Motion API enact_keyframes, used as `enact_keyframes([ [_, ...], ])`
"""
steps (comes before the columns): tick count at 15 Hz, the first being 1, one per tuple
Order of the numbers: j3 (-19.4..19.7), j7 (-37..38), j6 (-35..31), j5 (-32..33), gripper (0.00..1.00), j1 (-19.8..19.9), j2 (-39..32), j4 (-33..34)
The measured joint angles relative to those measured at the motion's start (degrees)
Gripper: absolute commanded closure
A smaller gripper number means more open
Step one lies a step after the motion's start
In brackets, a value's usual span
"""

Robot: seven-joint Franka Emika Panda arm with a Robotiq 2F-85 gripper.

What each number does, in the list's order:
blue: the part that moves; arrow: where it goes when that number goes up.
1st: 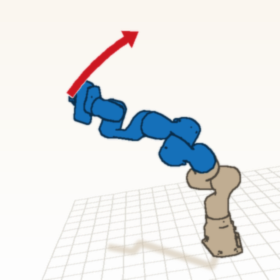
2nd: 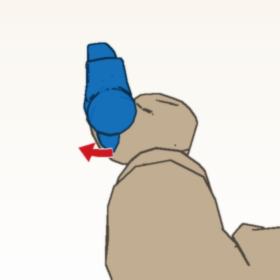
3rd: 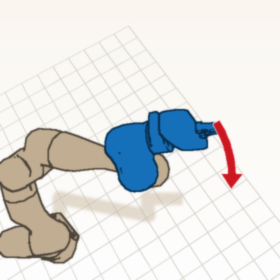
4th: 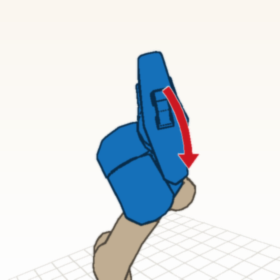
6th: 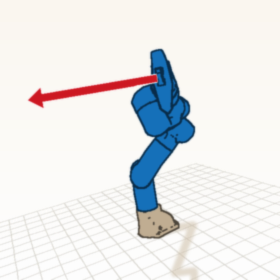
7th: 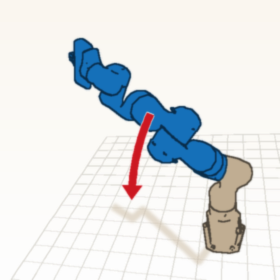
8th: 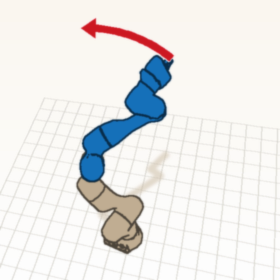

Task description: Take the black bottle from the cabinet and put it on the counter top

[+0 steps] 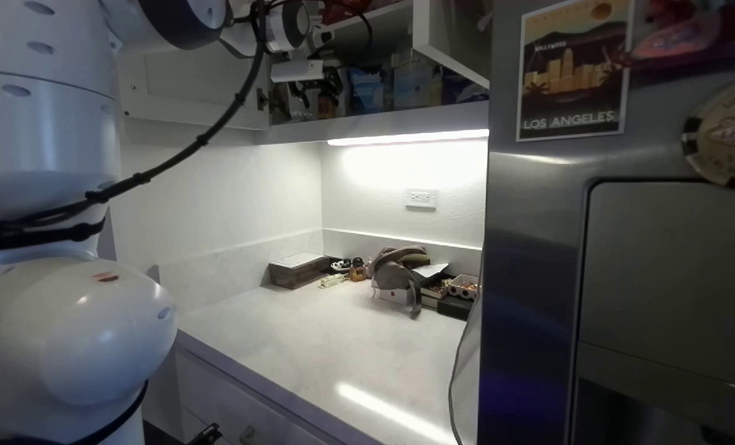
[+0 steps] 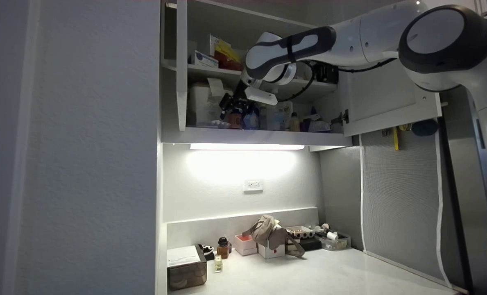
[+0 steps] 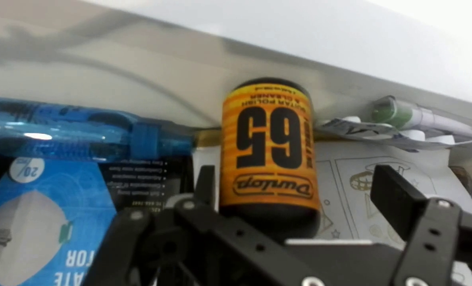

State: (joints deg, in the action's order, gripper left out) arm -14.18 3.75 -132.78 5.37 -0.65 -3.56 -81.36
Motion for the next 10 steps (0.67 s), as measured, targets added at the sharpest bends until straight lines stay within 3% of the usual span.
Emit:
enact_keyframes([
  [2, 0.00, 1.95, -0.98, 2.31, 0.34, -0.27, -0.02, -0.86],
  [7, 0.00, 5.05, -2.40, 5.93, 0.73, -0.63, -0.04, -1.76],
  [10, 0.00, 6.31, -2.68, 7.20, 0.73, -0.68, -0.04, -1.89],
])
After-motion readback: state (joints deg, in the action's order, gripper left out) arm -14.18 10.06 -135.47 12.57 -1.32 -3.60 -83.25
